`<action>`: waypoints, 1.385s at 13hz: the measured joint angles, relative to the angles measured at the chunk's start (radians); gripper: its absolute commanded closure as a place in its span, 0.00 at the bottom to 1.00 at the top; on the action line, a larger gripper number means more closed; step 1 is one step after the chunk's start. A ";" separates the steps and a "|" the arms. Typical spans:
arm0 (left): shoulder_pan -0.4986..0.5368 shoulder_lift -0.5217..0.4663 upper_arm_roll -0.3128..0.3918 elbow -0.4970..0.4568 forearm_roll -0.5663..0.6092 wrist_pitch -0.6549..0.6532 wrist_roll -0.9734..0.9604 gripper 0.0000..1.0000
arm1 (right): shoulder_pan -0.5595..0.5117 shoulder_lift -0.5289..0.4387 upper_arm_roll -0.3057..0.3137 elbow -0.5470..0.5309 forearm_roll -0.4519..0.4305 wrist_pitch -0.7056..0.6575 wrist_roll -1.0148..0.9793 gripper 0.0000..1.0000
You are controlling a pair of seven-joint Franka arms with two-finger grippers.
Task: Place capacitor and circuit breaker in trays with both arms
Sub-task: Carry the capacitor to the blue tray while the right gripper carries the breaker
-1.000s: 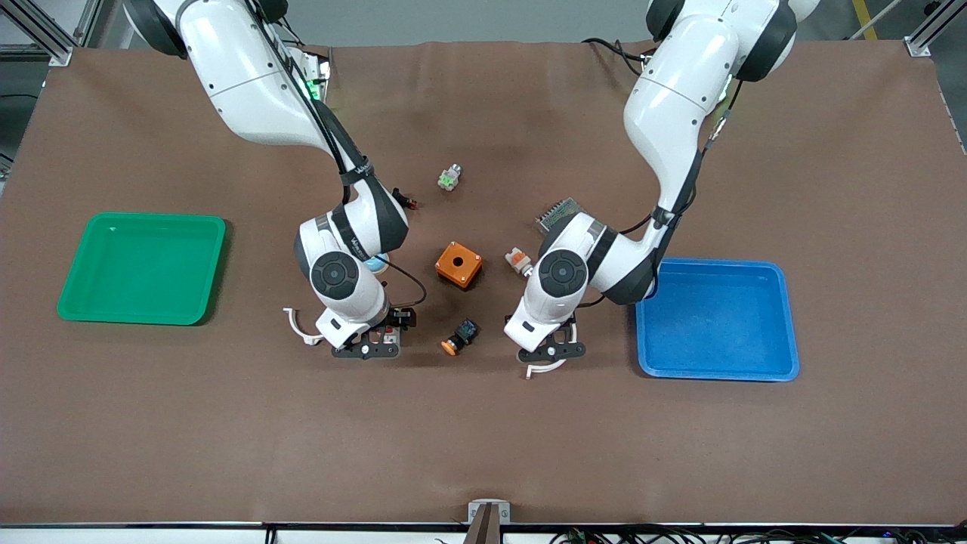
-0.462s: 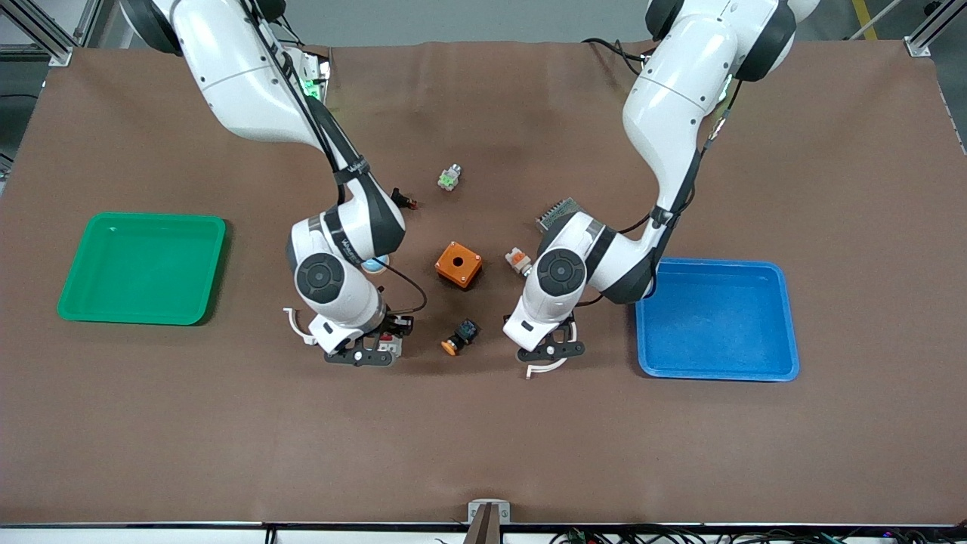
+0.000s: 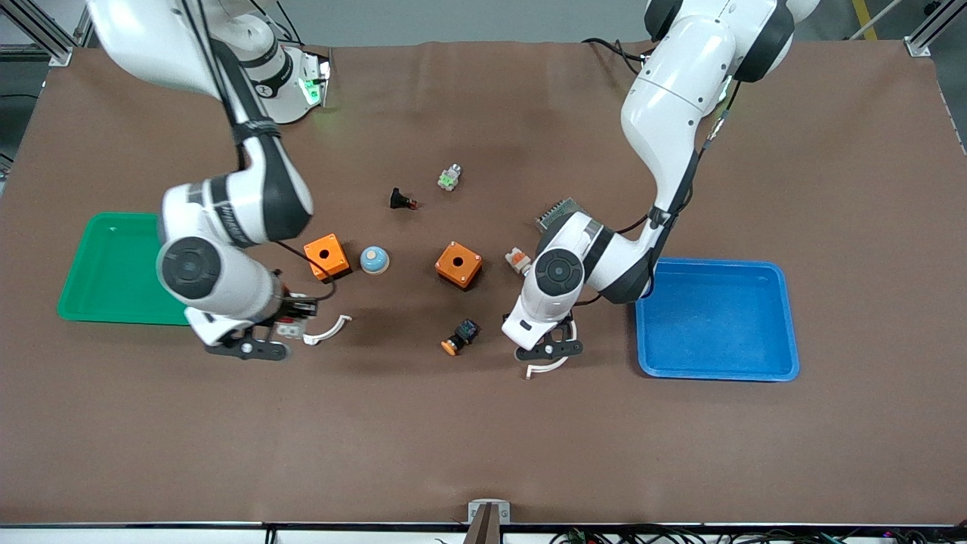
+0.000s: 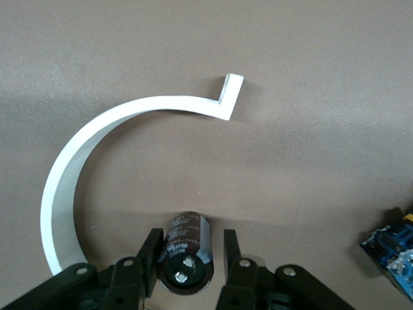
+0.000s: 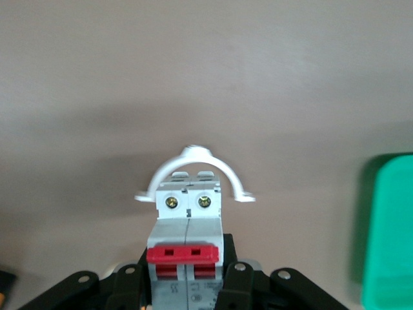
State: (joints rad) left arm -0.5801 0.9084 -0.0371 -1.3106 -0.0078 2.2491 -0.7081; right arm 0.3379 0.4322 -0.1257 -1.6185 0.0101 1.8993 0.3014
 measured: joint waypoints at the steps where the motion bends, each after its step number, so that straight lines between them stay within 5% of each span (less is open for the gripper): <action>1: 0.000 0.001 0.000 0.000 0.000 -0.001 0.000 0.63 | -0.031 -0.027 -0.003 -0.040 -0.002 -0.003 -0.044 0.85; 4: 0.000 0.002 0.000 -0.001 0.000 -0.001 0.000 0.98 | -0.152 -0.068 -0.005 -0.097 -0.006 -0.054 -0.200 0.85; 11: 0.075 -0.119 0.012 0.026 0.000 -0.143 0.022 0.99 | -0.384 -0.073 -0.006 -0.148 -0.013 -0.062 -0.517 0.85; 18: 0.391 -0.313 0.014 -0.105 0.003 -0.245 0.458 1.00 | -0.531 -0.072 -0.005 -0.298 -0.050 0.094 -0.612 0.84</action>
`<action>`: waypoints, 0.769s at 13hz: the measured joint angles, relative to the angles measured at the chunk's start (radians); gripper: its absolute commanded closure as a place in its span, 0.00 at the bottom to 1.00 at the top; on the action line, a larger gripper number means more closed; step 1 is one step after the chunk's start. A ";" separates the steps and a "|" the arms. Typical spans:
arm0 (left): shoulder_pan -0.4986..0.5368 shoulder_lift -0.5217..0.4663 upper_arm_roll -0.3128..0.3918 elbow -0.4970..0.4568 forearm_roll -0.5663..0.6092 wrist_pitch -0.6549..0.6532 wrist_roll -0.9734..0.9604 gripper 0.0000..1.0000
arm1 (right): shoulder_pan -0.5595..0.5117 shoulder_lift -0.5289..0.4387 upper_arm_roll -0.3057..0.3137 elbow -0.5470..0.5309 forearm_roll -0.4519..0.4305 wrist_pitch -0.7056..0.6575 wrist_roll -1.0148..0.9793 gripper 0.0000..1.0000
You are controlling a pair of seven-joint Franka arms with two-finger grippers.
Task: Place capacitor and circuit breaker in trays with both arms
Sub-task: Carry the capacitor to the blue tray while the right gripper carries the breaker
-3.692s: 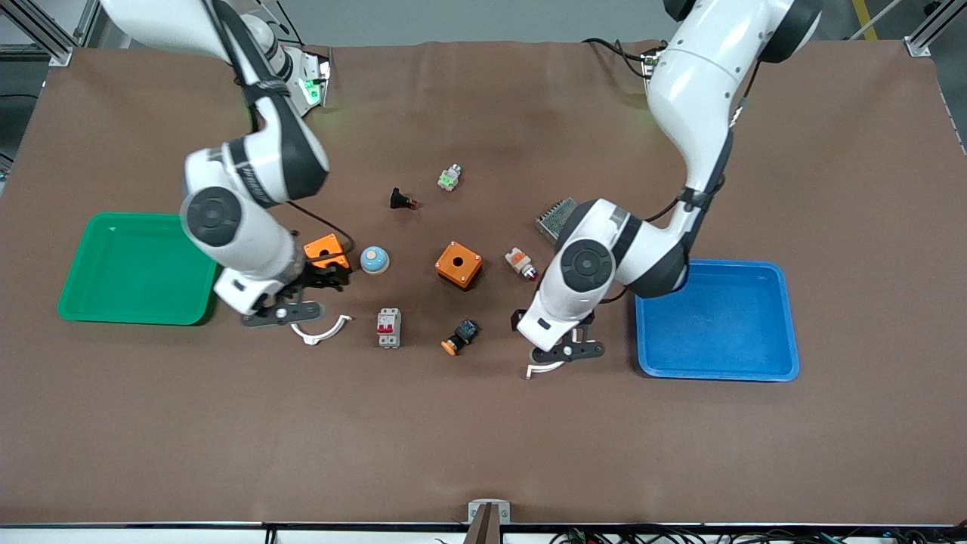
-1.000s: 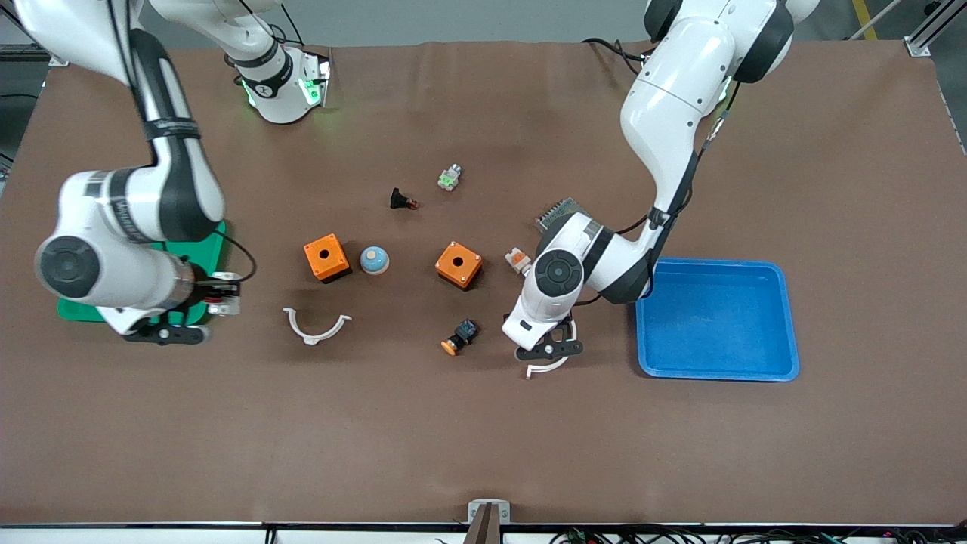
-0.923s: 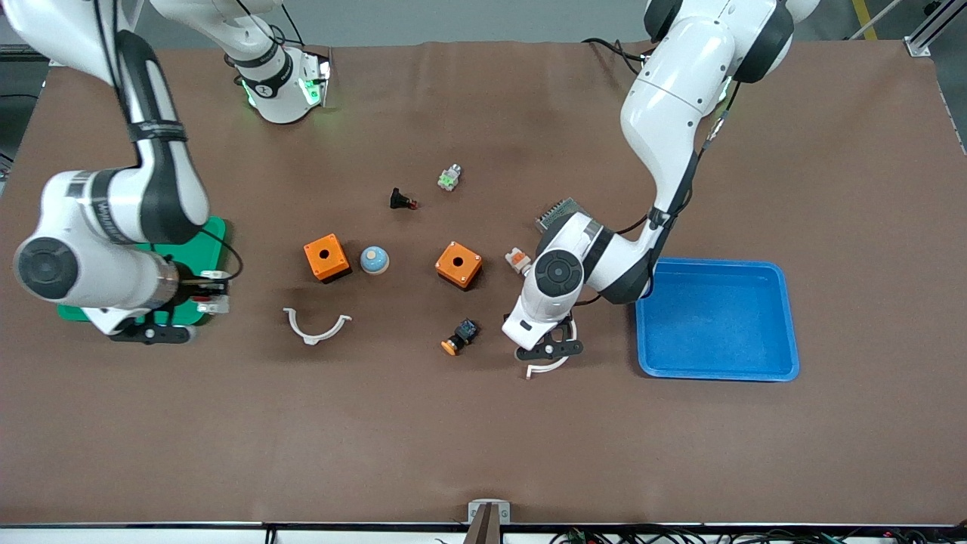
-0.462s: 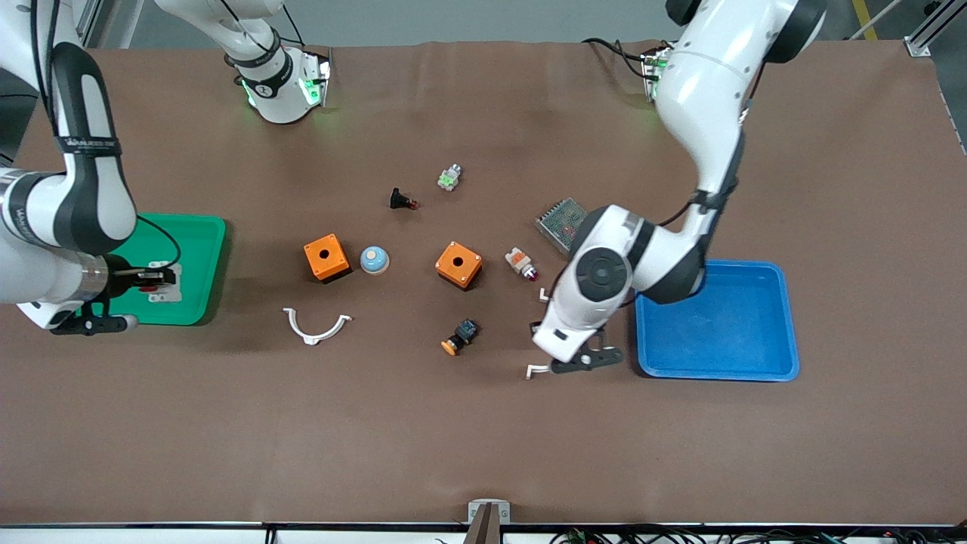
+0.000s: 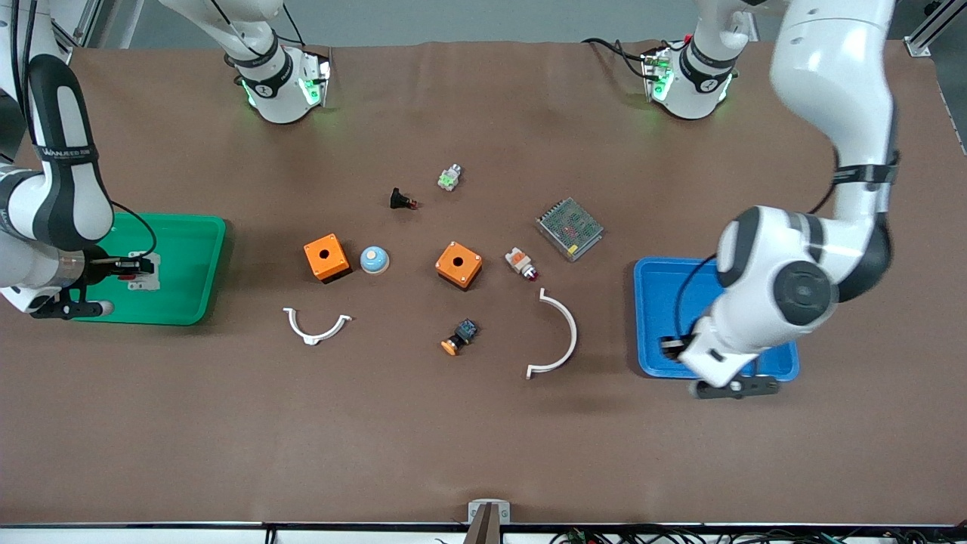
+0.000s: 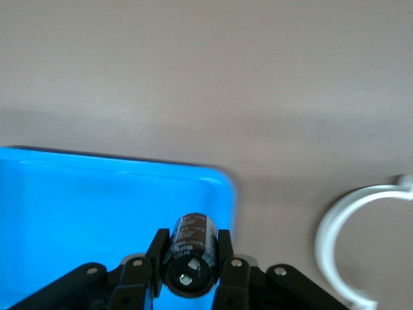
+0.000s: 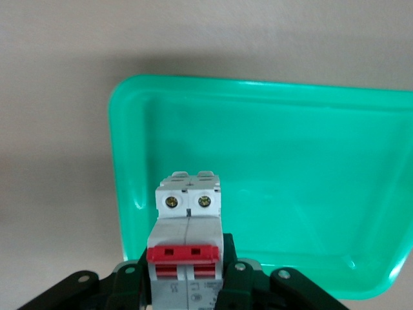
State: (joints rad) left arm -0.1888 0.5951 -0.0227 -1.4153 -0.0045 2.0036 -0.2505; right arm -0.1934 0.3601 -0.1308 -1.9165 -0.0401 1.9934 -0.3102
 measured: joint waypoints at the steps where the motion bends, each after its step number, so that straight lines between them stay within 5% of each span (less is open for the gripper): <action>1: 0.023 -0.007 0.000 -0.024 0.000 -0.004 0.017 1.00 | -0.012 0.000 0.000 -0.019 0.000 0.016 -0.004 0.84; 6: 0.097 -0.033 0.000 -0.172 0.000 0.032 0.046 0.99 | -0.057 0.001 0.001 -0.069 -0.001 0.140 -0.057 0.84; 10: 0.120 -0.041 0.000 -0.359 0.000 0.264 0.051 0.98 | -0.085 0.021 0.001 -0.094 -0.001 0.193 -0.094 0.84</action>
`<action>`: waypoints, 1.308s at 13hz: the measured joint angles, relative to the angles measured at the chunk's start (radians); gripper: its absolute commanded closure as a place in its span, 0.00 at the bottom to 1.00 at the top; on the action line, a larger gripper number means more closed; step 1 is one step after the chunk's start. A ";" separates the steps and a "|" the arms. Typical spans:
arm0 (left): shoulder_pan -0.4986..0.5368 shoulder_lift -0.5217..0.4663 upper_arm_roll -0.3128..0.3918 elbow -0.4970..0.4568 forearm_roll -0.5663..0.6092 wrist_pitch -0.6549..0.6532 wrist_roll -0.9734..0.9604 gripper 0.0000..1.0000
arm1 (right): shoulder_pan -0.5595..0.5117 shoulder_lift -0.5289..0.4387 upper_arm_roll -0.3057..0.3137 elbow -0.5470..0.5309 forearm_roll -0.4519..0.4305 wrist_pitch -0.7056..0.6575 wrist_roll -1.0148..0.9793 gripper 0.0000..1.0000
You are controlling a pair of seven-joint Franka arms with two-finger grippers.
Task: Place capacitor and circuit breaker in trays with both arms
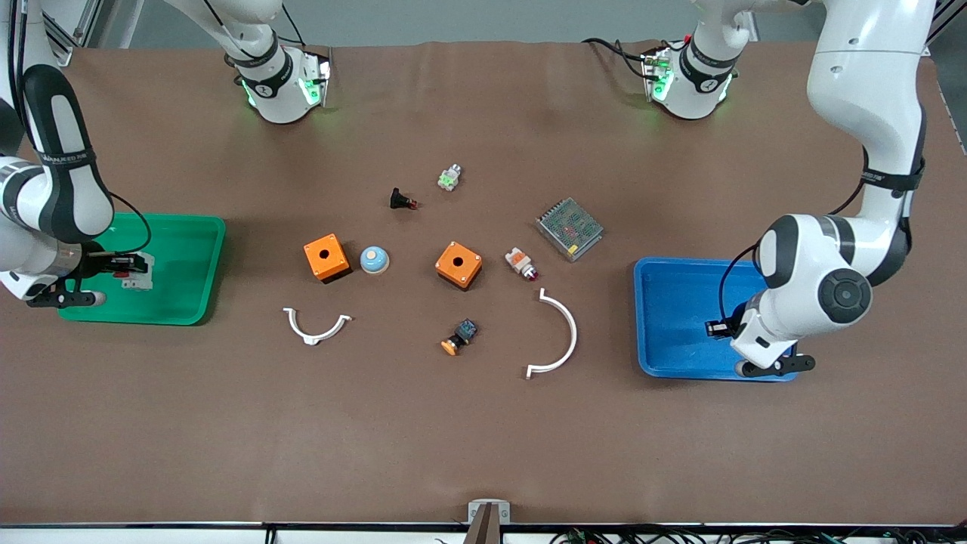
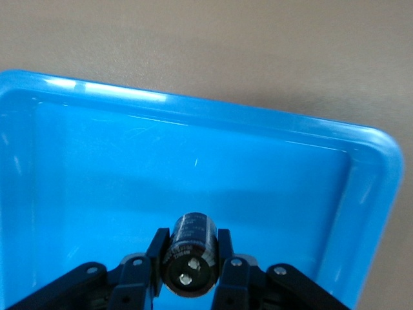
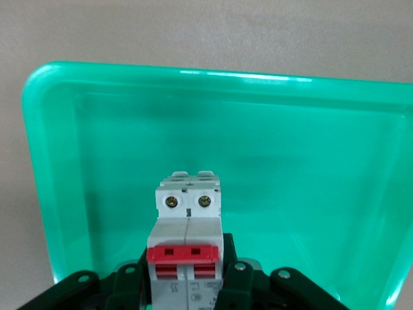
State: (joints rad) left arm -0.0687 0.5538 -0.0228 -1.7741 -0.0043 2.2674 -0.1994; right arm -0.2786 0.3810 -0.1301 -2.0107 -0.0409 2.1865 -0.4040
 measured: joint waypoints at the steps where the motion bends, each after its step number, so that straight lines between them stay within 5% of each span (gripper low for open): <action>1: 0.002 0.004 0.000 -0.027 0.000 0.032 0.000 0.94 | -0.005 0.009 0.000 -0.001 0.000 0.004 -0.007 0.84; 4: 0.003 0.016 0.000 -0.051 0.000 0.049 -0.003 0.74 | -0.016 0.035 0.000 -0.005 0.000 0.017 -0.024 0.82; 6: 0.003 0.019 0.000 -0.056 0.000 0.049 -0.005 0.09 | -0.019 0.061 0.000 -0.012 0.000 0.066 -0.024 0.81; 7: 0.003 0.019 0.000 -0.058 0.000 0.049 -0.005 0.00 | -0.022 0.075 0.000 -0.014 0.000 0.085 -0.024 0.67; 9: 0.005 0.017 0.001 -0.054 0.000 0.051 -0.005 0.00 | -0.025 0.080 0.000 -0.014 0.000 0.090 -0.025 0.01; 14: 0.016 -0.101 0.002 0.032 0.031 -0.028 -0.003 0.00 | -0.022 0.051 0.023 0.046 0.000 -0.024 -0.025 0.00; 17: 0.016 -0.196 0.002 0.163 0.078 -0.241 -0.002 0.00 | 0.018 -0.012 0.042 0.200 0.007 -0.197 -0.024 0.00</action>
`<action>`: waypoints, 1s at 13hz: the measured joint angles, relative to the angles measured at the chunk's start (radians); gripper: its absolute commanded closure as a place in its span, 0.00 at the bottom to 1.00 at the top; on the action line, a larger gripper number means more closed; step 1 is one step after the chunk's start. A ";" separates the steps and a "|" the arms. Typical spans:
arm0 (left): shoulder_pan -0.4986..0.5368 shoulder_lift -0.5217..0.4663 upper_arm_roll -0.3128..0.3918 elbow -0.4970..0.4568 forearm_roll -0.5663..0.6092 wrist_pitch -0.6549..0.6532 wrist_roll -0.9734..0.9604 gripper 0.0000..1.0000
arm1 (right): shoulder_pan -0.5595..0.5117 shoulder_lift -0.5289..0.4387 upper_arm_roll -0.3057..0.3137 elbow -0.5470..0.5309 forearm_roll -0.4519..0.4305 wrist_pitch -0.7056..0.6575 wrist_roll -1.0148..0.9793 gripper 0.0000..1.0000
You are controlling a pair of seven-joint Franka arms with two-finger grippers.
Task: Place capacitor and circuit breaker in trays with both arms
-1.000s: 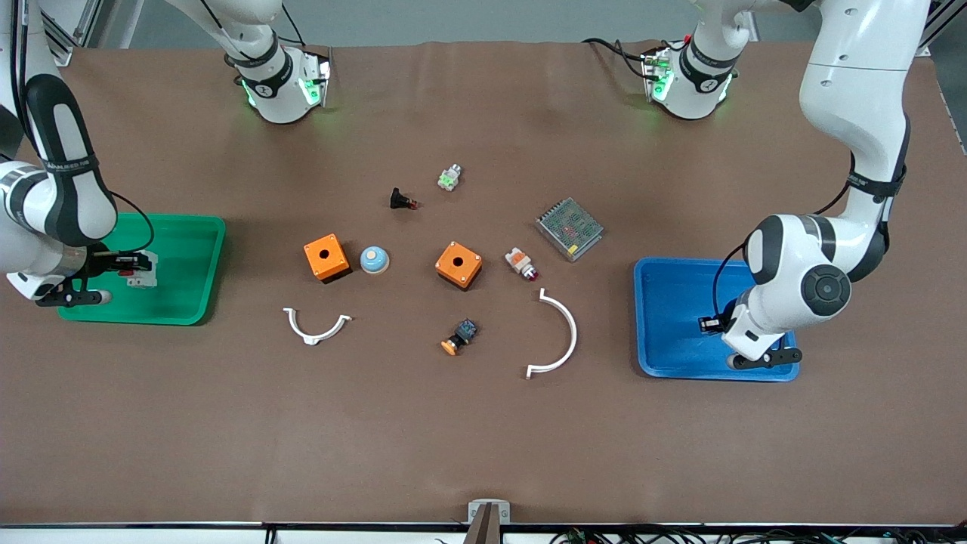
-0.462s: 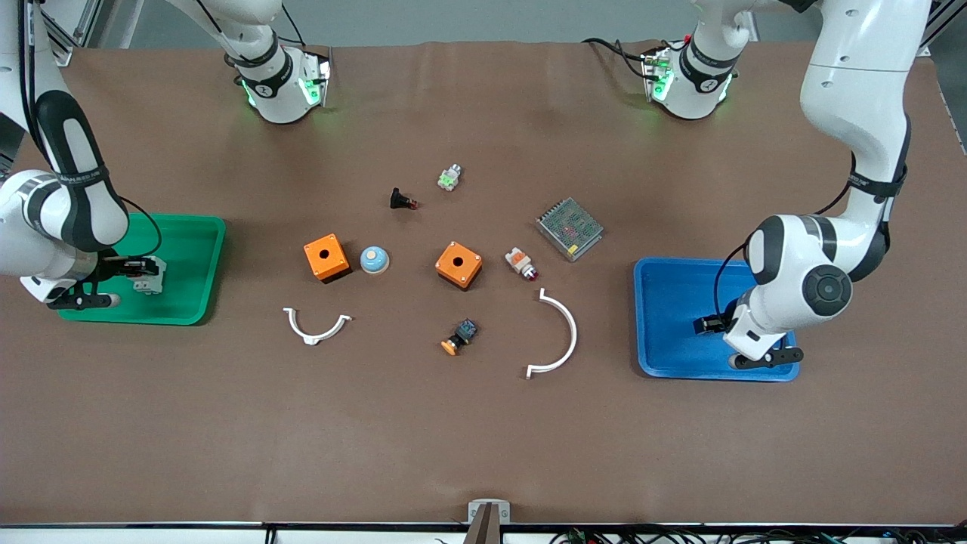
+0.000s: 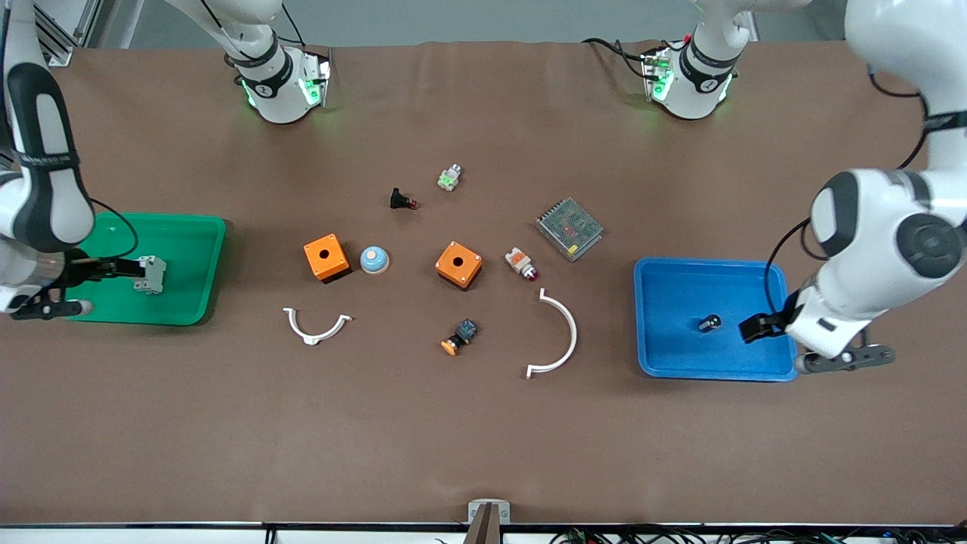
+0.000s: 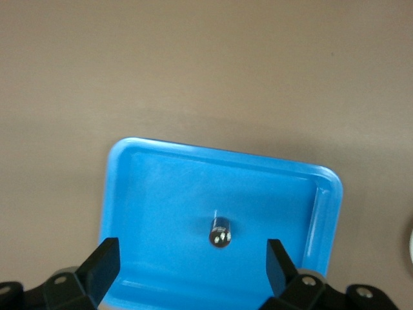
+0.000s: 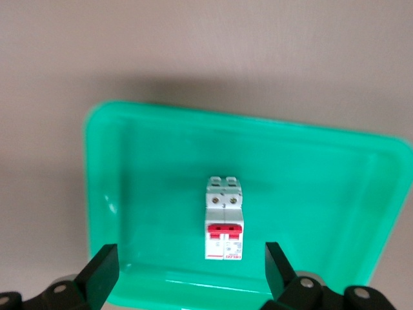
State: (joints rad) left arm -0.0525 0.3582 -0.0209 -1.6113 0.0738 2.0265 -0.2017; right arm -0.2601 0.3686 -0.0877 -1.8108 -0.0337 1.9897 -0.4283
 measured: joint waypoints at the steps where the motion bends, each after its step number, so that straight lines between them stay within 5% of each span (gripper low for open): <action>1: 0.000 -0.015 0.000 0.055 0.006 -0.090 0.005 0.00 | 0.024 -0.010 0.003 0.045 0.018 -0.038 0.000 0.00; 5: -0.001 -0.107 -0.005 0.189 0.010 -0.306 0.014 0.00 | 0.177 -0.017 0.015 0.256 0.085 -0.259 0.142 0.00; 9: -0.003 -0.249 -0.012 0.195 0.004 -0.494 0.018 0.00 | 0.319 -0.020 0.018 0.435 0.088 -0.472 0.392 0.00; 13: -0.003 -0.333 -0.012 0.158 -0.048 -0.568 0.018 0.00 | 0.325 -0.040 0.008 0.563 0.124 -0.559 0.443 0.00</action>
State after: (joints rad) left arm -0.0555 0.0249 -0.0333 -1.4533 0.0263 1.4583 -0.1839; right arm 0.0649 0.3287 -0.0798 -1.2480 0.0902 1.4310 0.0152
